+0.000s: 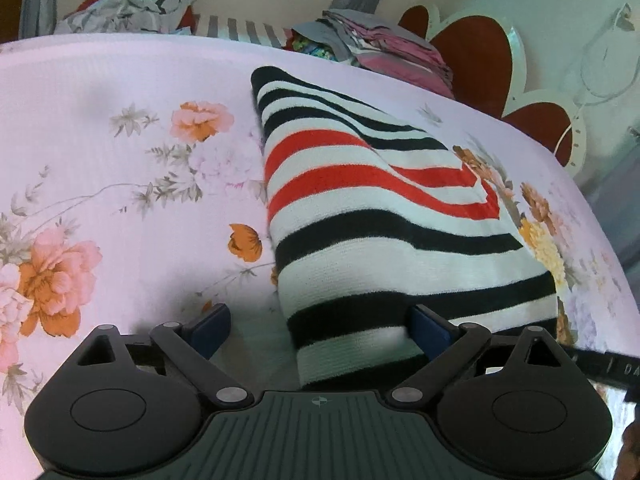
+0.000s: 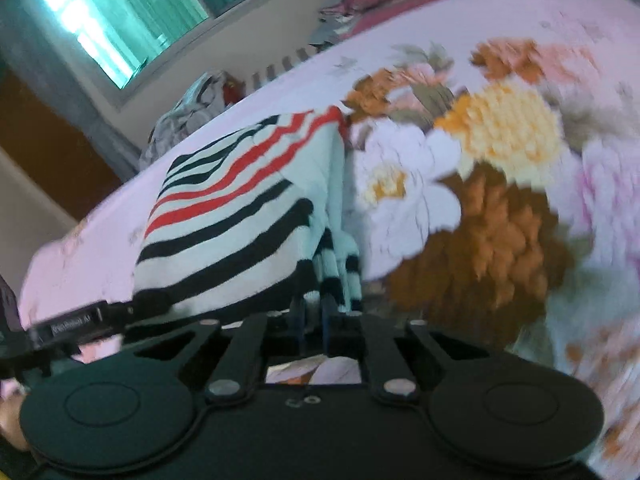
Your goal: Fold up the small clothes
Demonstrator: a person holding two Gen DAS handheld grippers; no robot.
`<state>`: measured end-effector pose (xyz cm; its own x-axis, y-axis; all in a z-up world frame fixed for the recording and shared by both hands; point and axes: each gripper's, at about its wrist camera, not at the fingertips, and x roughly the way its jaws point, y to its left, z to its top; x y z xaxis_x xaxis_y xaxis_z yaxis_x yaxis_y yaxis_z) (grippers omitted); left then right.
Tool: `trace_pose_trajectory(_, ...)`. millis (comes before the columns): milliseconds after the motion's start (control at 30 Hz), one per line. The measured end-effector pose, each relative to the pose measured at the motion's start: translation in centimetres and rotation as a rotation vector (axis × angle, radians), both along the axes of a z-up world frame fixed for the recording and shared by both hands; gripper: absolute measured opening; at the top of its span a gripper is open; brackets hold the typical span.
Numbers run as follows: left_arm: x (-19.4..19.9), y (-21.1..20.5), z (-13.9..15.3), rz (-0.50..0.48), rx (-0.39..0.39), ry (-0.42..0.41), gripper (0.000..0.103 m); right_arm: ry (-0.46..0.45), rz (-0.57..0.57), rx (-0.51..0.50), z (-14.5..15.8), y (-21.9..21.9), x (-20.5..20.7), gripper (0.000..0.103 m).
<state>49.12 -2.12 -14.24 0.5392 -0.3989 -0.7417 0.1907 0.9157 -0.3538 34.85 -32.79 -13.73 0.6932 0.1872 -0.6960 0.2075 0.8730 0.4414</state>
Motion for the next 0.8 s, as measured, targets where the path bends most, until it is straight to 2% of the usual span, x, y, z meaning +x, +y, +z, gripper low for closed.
trace_pose_trajectory(67,0.0,0.2,0.0,-0.019,-0.003,-0.002,0.095,0.014,-0.009,-0.004,-0.9,-0.1,-0.1,0.007)
trace_pose_trajectory(133,0.0,0.4,0.1,-0.02,-0.02,0.004,0.095,0.02,-0.023,0.032,-1.0,-0.7,-0.1,0.005)
trace_pose_trajectory(233,0.1,1.5,0.4,0.003,-0.071,0.025,0.095,0.024,0.008,-0.017,0.4,-0.2,0.0,0.013)
trace_pose_trajectory(267,0.3,1.8,0.6,0.018,-0.099,0.033,0.095,0.017,0.01,-0.014,0.9,-0.2,0.0,0.021)
trace_pose_trajectory(333,0.6,2.2,0.9,0.042,-0.146,0.043,0.095,-0.005,-0.001,-0.032,2.2,-0.2,0.1,0.046)
trace_pose_trajectory(367,0.8,2.3,0.9,0.052,-0.156,0.046,0.095,-0.022,-0.003,-0.048,2.7,-0.3,0.4,0.064)
trace_pose_trajectory(400,1.1,2.2,0.9,0.057,-0.154,0.049,0.095,-0.034,0.004,-0.058,3.1,-0.5,1.0,0.068)
trace_pose_trajectory(567,2.6,1.4,0.5,0.081,-0.144,0.058,0.095,-0.02,0.031,-0.034,2.3,-1.9,5.7,0.069)
trace_pose_trajectory(700,4.2,0.3,0.3,0.07,-0.145,0.056,0.095,-0.007,0.052,0.022,0.6,-2.9,9.0,0.076)
trace_pose_trajectory(800,5.5,-0.6,-0.3,0.067,-0.167,0.074,0.096,0.013,0.071,0.034,-0.8,-3.2,11.0,0.077)
